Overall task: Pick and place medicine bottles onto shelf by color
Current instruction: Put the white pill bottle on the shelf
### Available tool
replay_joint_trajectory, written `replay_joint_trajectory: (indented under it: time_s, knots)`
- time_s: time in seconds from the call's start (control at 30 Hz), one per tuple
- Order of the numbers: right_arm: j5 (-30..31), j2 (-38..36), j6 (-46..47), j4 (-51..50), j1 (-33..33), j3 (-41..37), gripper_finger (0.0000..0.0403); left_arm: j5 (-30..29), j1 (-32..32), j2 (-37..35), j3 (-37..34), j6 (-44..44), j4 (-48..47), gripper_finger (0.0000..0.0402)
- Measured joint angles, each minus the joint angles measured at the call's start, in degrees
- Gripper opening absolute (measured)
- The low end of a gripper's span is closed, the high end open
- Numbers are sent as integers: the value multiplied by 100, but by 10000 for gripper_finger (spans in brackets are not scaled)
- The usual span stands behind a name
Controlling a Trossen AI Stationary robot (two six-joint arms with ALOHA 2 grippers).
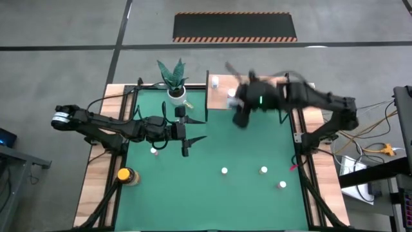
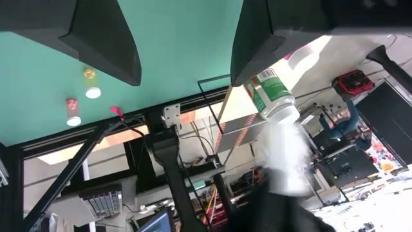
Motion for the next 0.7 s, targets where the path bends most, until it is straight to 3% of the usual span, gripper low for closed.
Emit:
replay_joint_trajectory:
  time_s: [0.17,0.3,0.47,0.7]
  knots:
    - [-32,469,-381,-861,-1551,1220,132,1,0,0,0,0,7,222]
    - [-674,863,-536,-1526,-3022,1689,132,1,-2,0,0,1,13,222]
    - [-1223,1324,-629,-2090,-4458,1624,132,1,-2,0,0,2,11,222]
    - [-1456,1424,-860,-2282,-5330,1009,132,1,-2,0,0,2,0,222]
